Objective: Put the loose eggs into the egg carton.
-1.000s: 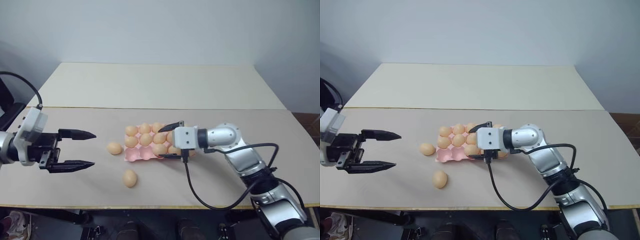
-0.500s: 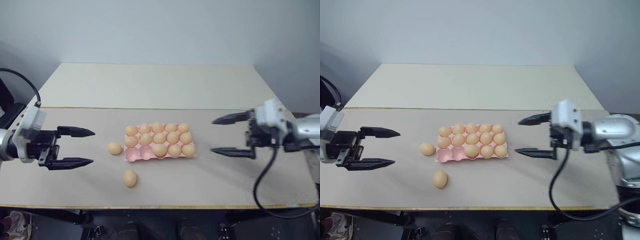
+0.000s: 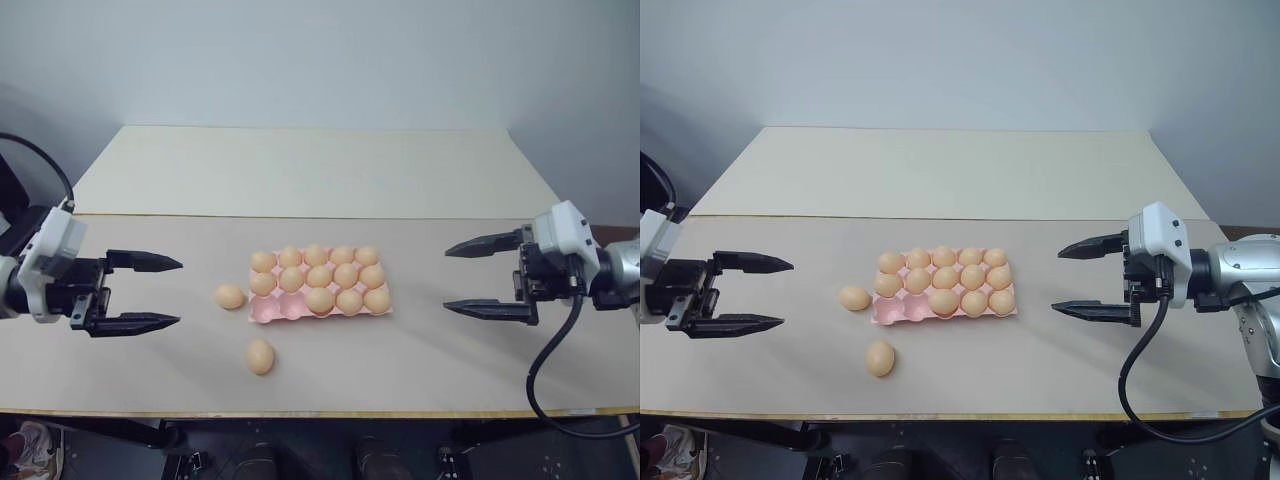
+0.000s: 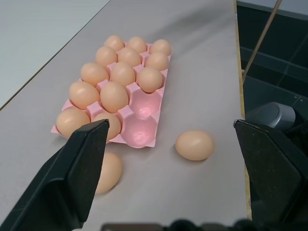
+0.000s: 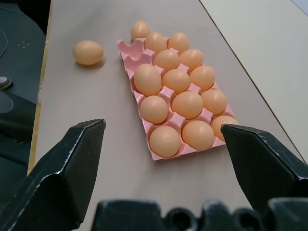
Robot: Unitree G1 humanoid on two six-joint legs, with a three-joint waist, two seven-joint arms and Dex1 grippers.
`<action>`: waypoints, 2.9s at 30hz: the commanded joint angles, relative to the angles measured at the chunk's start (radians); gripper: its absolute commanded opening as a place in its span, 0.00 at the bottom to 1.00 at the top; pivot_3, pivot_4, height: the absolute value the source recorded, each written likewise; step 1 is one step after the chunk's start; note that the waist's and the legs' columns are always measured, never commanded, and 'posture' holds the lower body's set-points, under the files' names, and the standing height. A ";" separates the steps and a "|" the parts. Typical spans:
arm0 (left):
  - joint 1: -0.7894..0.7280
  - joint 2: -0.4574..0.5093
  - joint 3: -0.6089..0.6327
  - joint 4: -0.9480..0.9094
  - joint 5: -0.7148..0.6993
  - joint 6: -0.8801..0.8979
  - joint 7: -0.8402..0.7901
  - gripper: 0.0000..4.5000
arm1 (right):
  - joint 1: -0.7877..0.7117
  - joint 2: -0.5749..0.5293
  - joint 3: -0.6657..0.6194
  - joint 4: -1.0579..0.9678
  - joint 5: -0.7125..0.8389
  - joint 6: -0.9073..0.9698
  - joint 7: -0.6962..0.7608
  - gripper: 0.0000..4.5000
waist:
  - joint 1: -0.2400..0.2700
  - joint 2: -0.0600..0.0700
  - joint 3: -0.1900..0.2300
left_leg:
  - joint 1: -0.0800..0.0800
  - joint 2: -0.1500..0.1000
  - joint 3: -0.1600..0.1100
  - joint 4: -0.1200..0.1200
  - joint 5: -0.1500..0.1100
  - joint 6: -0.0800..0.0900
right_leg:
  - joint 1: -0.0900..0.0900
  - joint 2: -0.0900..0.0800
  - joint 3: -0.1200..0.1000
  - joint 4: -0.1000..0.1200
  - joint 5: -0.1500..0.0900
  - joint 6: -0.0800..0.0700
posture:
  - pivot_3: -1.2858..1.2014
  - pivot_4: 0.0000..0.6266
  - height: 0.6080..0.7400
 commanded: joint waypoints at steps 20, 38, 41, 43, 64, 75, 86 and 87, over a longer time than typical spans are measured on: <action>-0.129 -0.140 -0.483 -0.076 0.325 -0.441 -0.028 1.00 | -0.051 0.014 0.012 -0.048 0.023 -0.010 -0.024 0.99 | 0.008 0.000 0.000 | 0.000 -0.001 0.000 0.000 0.000 0.000 | 0.001 0.000 0.000 0.000 0.000 0.000 | 0.52 0.24 1.00; -0.286 -0.284 -0.645 0.136 0.497 -0.668 -0.013 0.60 | -0.026 0.005 -0.022 -0.098 0.058 0.017 -0.078 1.00 | 0.004 0.000 0.000 | -0.001 -0.001 -0.001 0.001 0.000 0.000 | 0.001 0.000 0.001 0.000 0.000 0.000 | 0.52 0.24 1.00; -0.302 -0.305 -0.601 0.110 0.397 -0.553 0.000 0.60 | -0.027 0.006 -0.020 -0.095 0.062 0.017 -0.087 1.00 | 0.003 0.000 0.000 | -0.001 -0.001 0.000 0.001 0.000 0.000 | 0.001 0.000 0.001 0.000 0.000 0.000 | 0.52 0.24 1.00; -0.321 -0.341 -0.558 0.090 0.329 -0.456 0.048 0.60 | -0.027 0.008 -0.018 -0.094 0.061 0.014 -0.093 1.00 | 0.004 0.000 0.000 | -0.001 -0.001 -0.001 0.001 0.000 0.000 | 0.001 0.000 0.000 0.000 0.000 0.000 | 0.52 0.24 1.00; -0.399 -0.495 -0.539 0.223 0.503 -0.538 0.306 1.00 | -0.023 0.006 -0.018 -0.117 0.064 0.023 -0.140 1.00 | 0.007 0.000 0.000 | -0.001 -0.001 -0.001 0.002 0.000 0.000 | 0.001 0.000 0.000 0.000 0.001 0.001 | 0.52 0.24 1.00; -0.381 -0.343 -0.360 0.141 0.245 -0.321 0.167 1.00 | -0.011 0.014 -0.030 -0.125 0.104 0.047 -0.142 1.00 | -0.003 0.000 0.000 | -0.001 -0.001 -0.001 0.001 0.000 0.000 | 0.001 0.000 0.000 0.001 0.001 0.001 | 0.52 0.24 1.00; -0.193 0.029 -0.079 0.269 0.152 -0.186 -0.023 1.00 | -0.004 0.013 -0.042 -0.092 0.120 0.067 -0.128 1.00 | -0.001 0.001 0.000 | 0.000 -0.001 -0.001 0.001 0.000 0.000 | 0.001 0.000 0.000 0.000 0.000 0.001 | 0.52 0.24 1.00; -0.163 0.048 -0.061 0.277 0.153 -0.184 -0.027 1.00 | 0.000 0.012 -0.047 -0.088 0.120 0.064 -0.122 1.00 | -0.001 0.001 0.000 | 0.000 -0.001 -0.001 0.001 0.000 0.000 | 0.001 0.000 0.000 0.000 0.000 0.001 | 0.52 0.24 1.00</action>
